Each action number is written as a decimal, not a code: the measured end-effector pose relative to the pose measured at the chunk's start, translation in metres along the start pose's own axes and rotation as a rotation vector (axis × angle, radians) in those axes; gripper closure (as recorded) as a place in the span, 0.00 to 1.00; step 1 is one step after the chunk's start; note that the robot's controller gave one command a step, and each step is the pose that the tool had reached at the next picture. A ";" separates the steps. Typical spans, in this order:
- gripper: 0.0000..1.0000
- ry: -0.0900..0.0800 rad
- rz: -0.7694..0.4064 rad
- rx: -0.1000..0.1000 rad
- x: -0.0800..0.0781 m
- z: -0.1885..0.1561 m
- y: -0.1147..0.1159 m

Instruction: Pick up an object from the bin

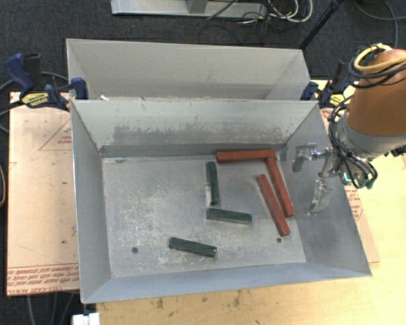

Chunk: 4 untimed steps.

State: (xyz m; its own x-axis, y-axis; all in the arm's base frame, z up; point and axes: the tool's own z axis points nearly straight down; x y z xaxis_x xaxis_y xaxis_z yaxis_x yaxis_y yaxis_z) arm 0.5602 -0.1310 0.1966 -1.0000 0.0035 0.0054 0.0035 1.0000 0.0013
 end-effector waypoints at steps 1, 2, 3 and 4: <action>0.00 0.000 -0.286 -0.002 0.015 0.109 0.054; 0.00 -0.006 -0.335 -0.002 0.008 0.128 0.117; 1.00 -0.008 -0.330 0.001 0.007 0.126 0.113; 1.00 -0.015 -0.342 0.005 0.028 -0.008 0.072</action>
Offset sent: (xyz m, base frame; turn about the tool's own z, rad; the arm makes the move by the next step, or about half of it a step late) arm -0.0141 0.0519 -0.1051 -0.2863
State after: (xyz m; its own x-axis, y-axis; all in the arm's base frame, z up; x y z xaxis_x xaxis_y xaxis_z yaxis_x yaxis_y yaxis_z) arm 0.5320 -0.0587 0.2046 -0.9433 -0.3319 -0.0093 -0.3319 0.9433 -0.0046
